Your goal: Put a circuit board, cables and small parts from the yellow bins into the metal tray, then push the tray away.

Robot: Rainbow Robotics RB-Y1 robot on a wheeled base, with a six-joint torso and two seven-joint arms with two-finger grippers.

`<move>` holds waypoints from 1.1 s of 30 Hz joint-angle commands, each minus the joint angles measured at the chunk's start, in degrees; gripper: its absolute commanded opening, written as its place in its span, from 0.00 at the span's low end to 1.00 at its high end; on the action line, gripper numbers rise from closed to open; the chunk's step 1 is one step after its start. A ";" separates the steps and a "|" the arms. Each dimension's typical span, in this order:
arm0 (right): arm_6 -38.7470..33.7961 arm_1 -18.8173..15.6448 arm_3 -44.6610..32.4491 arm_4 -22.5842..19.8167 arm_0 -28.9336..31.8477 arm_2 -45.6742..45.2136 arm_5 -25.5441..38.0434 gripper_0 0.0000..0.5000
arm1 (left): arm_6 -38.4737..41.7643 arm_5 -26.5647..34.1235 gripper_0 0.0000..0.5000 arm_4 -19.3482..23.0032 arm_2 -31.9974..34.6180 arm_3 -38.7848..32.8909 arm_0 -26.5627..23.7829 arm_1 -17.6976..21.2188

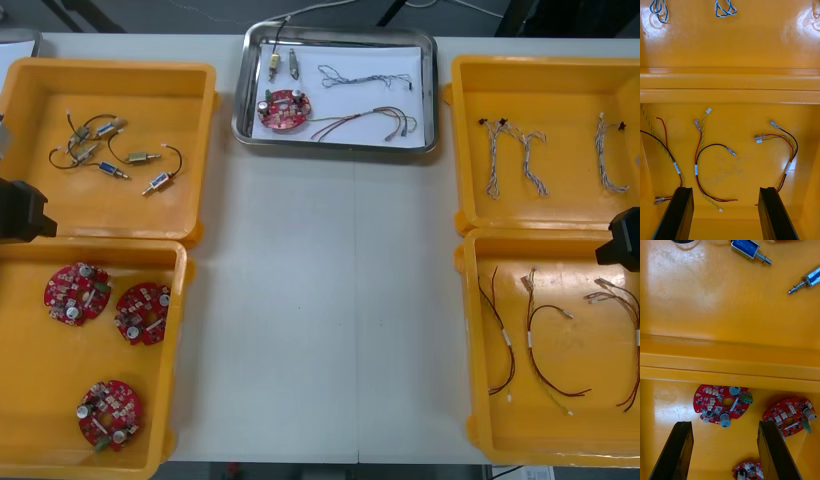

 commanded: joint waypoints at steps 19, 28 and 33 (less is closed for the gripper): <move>-0.11 0.40 -0.26 0.32 0.77 -2.12 0.27 1.00 | -2.90 0.27 1.00 0.39 0.99 -1.52 0.24 1.34; -0.11 0.40 -0.26 0.32 0.77 -2.12 0.27 1.00 | -2.90 0.27 1.00 0.39 0.99 -1.52 0.24 1.34; -0.11 0.40 -0.26 0.32 0.77 -2.12 0.27 1.00 | -2.90 0.27 1.00 0.39 0.99 -1.52 0.24 1.34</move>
